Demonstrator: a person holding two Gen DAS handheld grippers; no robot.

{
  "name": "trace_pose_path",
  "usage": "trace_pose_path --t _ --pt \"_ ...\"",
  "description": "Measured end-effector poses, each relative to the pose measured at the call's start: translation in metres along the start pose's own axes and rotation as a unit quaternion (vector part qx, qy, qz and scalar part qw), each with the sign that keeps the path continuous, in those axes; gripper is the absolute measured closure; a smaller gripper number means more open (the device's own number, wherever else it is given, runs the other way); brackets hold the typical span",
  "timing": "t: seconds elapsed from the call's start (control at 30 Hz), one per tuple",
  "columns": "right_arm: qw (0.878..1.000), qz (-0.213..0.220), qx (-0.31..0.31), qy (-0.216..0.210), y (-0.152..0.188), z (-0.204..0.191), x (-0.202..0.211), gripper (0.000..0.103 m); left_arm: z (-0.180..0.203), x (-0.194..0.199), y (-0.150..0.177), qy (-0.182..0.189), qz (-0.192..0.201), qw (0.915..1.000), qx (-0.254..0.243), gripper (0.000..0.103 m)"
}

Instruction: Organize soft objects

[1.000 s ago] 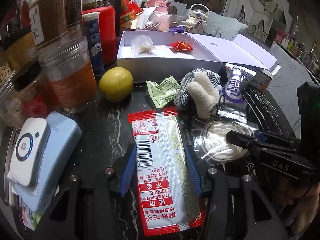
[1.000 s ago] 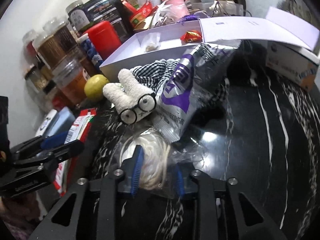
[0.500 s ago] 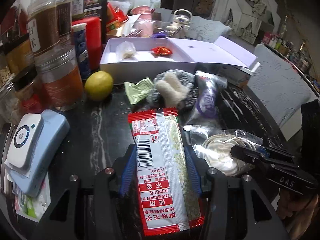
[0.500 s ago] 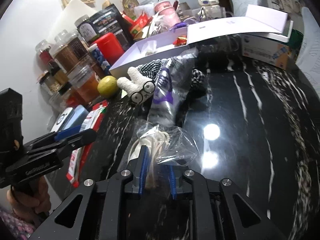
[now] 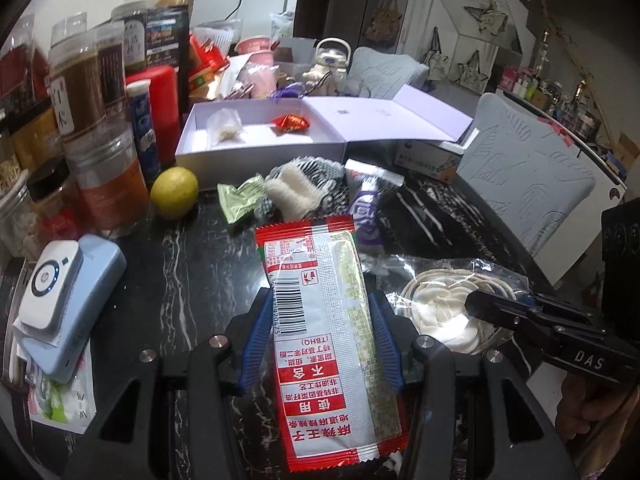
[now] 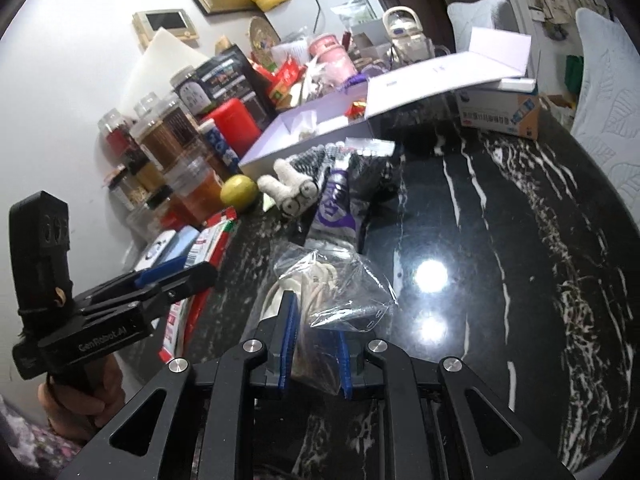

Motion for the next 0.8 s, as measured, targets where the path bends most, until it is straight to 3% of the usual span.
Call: trace_pose_path --t 0.8 --pt "0.993 0.096 0.059 -0.024 -0.082 -0.031 0.052 0.085 0.028 0.038 -0.086 0.027 0.102 0.9929 -0.054 0.055"
Point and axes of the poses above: each gripper's, at about its wrist camera, not at the fingertips, and x roughly against the way its jaws point, z to its right, y to its underside, the point moved 9 cm from there along -x, roughly the way its jaws point
